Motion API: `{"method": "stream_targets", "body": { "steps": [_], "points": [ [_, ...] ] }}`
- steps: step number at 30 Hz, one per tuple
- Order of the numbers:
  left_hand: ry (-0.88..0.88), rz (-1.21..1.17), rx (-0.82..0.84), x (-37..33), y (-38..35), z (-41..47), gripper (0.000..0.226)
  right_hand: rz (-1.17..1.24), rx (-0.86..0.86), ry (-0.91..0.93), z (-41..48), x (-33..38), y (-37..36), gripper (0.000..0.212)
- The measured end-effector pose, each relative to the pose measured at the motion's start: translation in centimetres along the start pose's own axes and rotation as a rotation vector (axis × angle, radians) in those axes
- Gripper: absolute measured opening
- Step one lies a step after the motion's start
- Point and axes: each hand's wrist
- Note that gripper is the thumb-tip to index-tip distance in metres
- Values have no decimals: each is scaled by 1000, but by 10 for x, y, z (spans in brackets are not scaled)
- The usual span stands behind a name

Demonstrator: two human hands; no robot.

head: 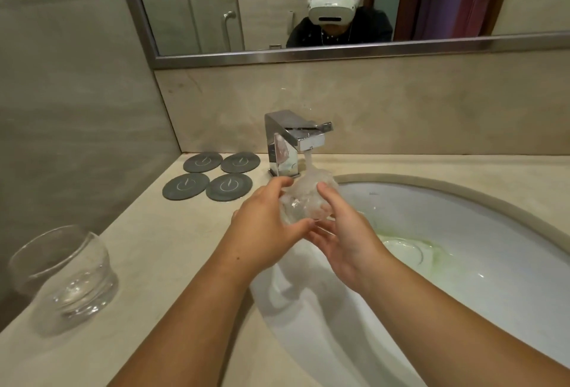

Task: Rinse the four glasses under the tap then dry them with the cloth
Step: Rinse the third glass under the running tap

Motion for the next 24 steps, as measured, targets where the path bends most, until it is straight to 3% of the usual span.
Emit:
{"method": "stream_targets", "body": {
  "steps": [6, 10, 13, 17, 24],
  "points": [
    [91, -173, -58, 2, 4, 3, 53, 11, 50, -5, 1, -2, -5, 54],
    [188, -285, -109, 1, 6, 5, 42, 56, 77, -33, 3, 0, -3, 42],
    [225, -337, -119, 3, 7, 7, 45, 42, 109, -65, 2, 2, 1, 34],
    [224, -338, -102, 4, 8, 7, 46, 32, 199, -50, -2, 3, 0, 43],
    [42, -185, -20, 3, 7, 2, 66, 0, 140, 48, 2, 3, 0, 47]
  ]
}}
Point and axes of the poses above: each hand's wrist, its own z-axis towards the middle knuckle, its own y-axis out of the back of the hand, x = y × z, and after that the axes turned 8 degrees about -z, right-handed
